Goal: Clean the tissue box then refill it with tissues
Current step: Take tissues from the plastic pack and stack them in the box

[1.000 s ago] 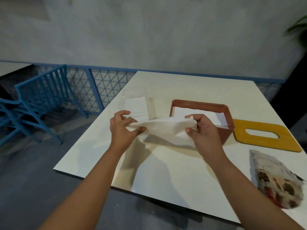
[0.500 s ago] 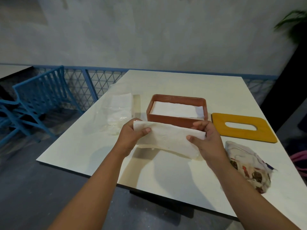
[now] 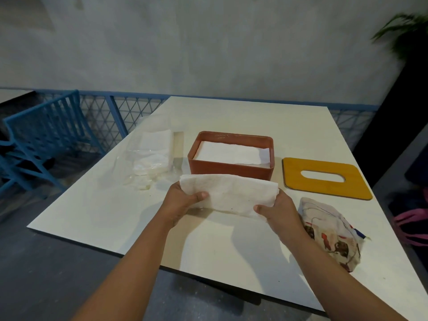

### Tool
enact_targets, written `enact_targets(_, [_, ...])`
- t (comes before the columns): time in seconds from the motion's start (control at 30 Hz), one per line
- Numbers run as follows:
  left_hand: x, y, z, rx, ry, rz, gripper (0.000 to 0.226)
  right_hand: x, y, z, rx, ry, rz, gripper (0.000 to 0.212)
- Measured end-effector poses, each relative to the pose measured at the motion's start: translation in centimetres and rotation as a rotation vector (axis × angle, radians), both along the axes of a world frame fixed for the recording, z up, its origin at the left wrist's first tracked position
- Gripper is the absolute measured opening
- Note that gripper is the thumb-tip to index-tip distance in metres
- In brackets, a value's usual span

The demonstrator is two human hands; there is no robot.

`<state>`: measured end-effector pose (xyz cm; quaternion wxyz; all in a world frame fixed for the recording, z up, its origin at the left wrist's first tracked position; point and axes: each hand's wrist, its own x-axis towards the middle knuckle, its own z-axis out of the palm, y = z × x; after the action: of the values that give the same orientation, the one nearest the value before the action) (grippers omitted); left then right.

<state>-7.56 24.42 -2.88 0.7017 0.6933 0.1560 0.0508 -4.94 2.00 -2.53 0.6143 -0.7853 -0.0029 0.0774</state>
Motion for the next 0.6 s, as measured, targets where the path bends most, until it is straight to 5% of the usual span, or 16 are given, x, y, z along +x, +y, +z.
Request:
enact_targets(0.4, [0.0, 0.1, -0.1, -0.064, 0.066, -0.037, 0.066, -0.2, 0.2, 0.1, 0.150, 0.018, -0.065, 0.039])
enact_targets(0.5, [-0.1, -0.1, 0.1, -0.005, 0.057, -0.011, 0.040, -0.5, 0.3, 0.1, 0.070, 0.008, -0.068, 0.033])
enact_targets(0.6, [0.0, 0.0, 0.9, 0.006, 0.041, -0.028, 0.042, -0.7, 0.4, 0.9, 0.069, -0.020, -0.075, 0.034])
